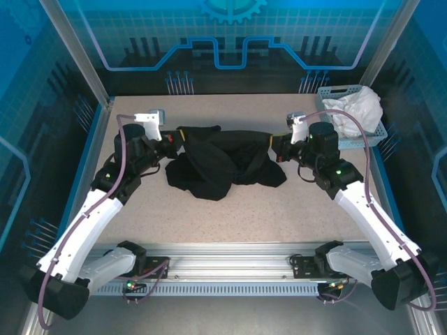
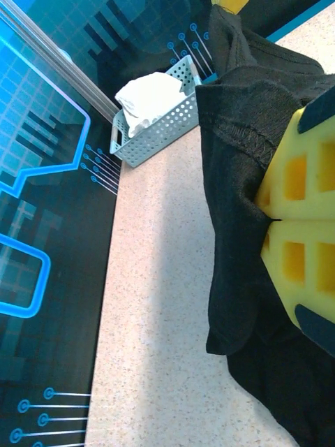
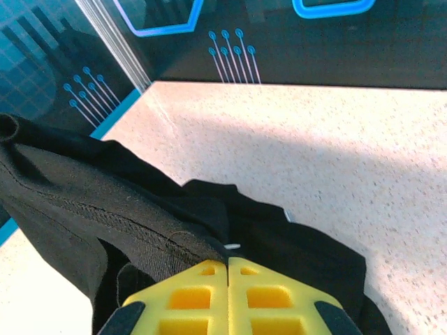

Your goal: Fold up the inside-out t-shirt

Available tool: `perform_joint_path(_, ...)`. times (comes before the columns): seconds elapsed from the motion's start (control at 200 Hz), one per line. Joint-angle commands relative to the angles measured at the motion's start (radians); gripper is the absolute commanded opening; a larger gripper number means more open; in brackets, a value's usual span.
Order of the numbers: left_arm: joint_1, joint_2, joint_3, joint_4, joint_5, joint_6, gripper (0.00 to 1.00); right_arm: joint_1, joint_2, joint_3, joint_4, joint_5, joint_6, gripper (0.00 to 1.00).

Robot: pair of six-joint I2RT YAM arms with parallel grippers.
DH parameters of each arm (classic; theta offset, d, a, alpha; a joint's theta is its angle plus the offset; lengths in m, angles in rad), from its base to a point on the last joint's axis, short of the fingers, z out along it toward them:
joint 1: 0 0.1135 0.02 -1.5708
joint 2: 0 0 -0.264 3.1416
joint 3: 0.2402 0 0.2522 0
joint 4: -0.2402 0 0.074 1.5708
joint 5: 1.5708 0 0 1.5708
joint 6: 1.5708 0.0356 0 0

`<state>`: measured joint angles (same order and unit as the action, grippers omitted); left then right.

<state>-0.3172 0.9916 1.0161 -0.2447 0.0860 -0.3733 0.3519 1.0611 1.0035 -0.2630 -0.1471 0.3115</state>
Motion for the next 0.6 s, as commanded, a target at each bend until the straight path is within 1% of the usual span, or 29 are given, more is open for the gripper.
perform_joint_path(0.0, 0.019, -0.037, -0.025, 0.043, 0.030, -0.054, 0.00, -0.026, -0.006, 0.064, -0.063, 0.080, -0.020, 0.00)
perform_joint_path(0.175, 0.039, -0.067, -0.089, 0.127, 0.118, -0.144, 0.00, -0.027, -0.004, 0.112, -0.104, 0.131, -0.034, 0.00)
perform_joint_path(0.3, 0.044, -0.061, -0.114, 0.157, 0.177, -0.177, 0.00, -0.028, -0.004, 0.126, -0.097, 0.112, -0.031, 0.00)
perform_joint_path(0.425, 0.046, -0.051, -0.133, 0.166, 0.214, -0.194, 0.00, -0.028, 0.003, 0.137, -0.097, 0.107, -0.032, 0.00)
perform_joint_path(0.595, 0.052, -0.056, -0.167, 0.160, 0.224, -0.199, 0.00, -0.039, 0.013, 0.155, -0.120, 0.119, -0.043, 0.00)
